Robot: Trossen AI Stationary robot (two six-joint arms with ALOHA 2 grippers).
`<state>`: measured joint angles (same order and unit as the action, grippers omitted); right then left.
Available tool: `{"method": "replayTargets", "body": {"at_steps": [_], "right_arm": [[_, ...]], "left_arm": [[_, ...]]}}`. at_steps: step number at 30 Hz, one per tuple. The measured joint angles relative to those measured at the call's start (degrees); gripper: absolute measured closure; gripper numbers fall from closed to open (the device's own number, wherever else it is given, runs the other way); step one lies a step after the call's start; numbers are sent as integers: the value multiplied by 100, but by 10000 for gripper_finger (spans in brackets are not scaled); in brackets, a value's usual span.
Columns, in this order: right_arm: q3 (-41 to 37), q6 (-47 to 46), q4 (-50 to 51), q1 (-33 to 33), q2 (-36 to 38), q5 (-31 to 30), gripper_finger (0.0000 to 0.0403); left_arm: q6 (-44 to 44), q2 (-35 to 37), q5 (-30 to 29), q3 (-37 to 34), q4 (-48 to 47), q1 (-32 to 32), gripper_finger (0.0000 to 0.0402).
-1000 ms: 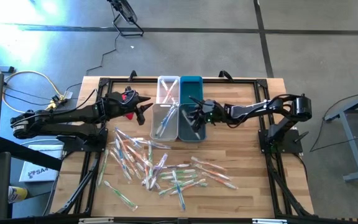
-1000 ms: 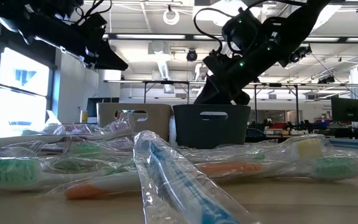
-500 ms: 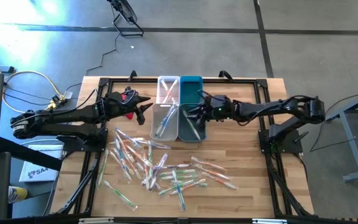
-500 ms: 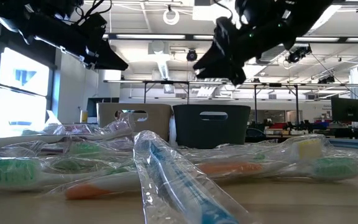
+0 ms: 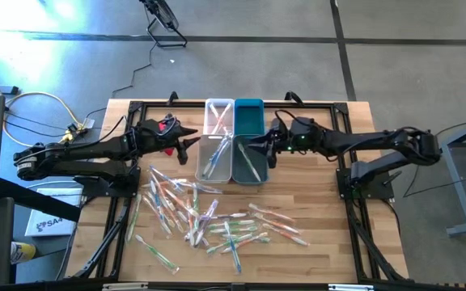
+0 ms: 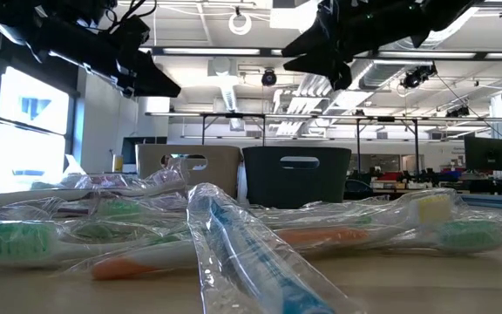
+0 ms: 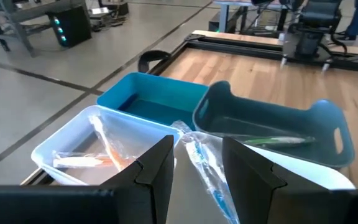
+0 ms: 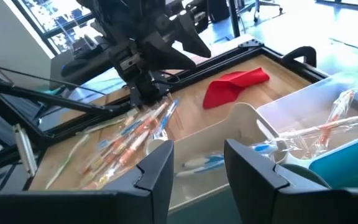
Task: Pick & Place Toothbrushes
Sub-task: Put the violet toothbrush into the light blue bin
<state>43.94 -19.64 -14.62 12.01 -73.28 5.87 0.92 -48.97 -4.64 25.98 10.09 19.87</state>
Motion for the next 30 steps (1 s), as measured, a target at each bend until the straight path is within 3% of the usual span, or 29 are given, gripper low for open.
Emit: {"method": "replayTargets", "body": {"at_steps": [8, 12, 17, 22, 30], "right_arm": [[0, 61, 174, 0, 245, 52, 269], [0, 699, 573, 1, 451, 256, 272], [0, 798, 949, -2, 758, 337, 320], [0, 1026, 1168, -2, 961, -2, 390], [-8, 1392, 1151, -1, 1282, 8, 400]], "left_arm": [[-757, 0, 415, 0, 5, -1, 270], [-919, 0, 827, 0, 2, -2, 270], [-1087, 0, 1037, 0, 4, -162, 270], [-1087, 0, 497, 0, 2, -649, 270], [-1403, -2, -620, 0, -117, -1576, 270]]}}
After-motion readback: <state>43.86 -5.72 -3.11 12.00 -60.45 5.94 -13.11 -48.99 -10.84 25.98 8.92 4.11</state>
